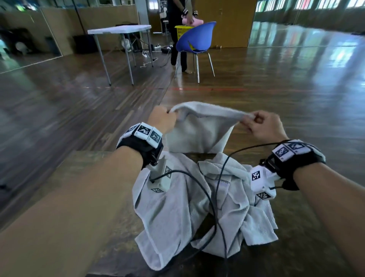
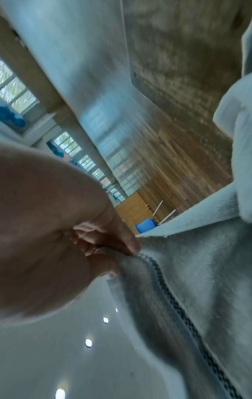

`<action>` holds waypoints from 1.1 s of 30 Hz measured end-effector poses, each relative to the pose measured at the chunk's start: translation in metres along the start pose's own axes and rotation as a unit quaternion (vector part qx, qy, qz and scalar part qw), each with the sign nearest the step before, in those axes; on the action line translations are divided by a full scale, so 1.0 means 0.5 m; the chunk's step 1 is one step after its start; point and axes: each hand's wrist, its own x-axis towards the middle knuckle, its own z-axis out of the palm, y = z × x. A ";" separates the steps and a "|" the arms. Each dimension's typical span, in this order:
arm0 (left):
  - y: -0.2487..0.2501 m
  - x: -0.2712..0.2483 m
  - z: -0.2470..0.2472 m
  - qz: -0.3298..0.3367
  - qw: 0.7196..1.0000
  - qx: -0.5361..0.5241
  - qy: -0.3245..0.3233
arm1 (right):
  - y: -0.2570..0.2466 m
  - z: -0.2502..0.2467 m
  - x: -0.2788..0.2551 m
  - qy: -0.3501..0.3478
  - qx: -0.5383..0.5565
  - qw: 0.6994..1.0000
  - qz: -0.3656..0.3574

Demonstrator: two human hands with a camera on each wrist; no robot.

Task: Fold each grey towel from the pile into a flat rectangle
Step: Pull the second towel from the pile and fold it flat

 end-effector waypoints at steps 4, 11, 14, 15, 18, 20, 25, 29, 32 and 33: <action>-0.051 -0.003 0.029 -0.058 0.995 0.048 -0.063 | 0.049 0.039 -0.031 -0.031 -0.053 0.996 0.069; -0.054 0.057 0.011 0.006 1.000 -0.012 0.004 | 0.011 0.057 0.025 -0.062 0.208 0.957 0.192; -0.056 0.091 0.006 0.042 0.998 -0.018 0.043 | 0.004 0.057 0.071 -0.082 0.004 0.989 0.120; -0.061 0.097 0.006 0.059 0.996 -0.013 0.058 | 0.005 0.056 0.082 -0.070 -0.083 0.992 0.071; -0.093 0.099 0.013 0.079 0.994 0.003 0.078 | 0.031 0.071 0.090 -0.066 -0.128 0.990 -0.008; -0.129 0.085 0.026 0.043 0.996 0.049 0.055 | 0.070 0.093 0.074 -0.114 -0.116 0.987 0.014; -0.194 0.043 0.024 -0.022 0.989 0.118 -0.087 | 0.130 0.106 0.026 -0.146 -0.101 0.983 0.036; -0.178 0.029 -0.018 0.033 0.992 0.102 -0.065 | 0.104 0.075 -0.021 -0.047 -0.076 0.993 -0.081; -0.149 0.004 -0.049 0.074 0.990 0.103 -0.060 | 0.067 0.042 -0.063 -0.020 -0.035 0.993 -0.114; -0.138 -0.008 -0.058 0.086 0.988 0.108 -0.065 | 0.055 0.033 -0.077 -0.020 -0.026 0.992 -0.119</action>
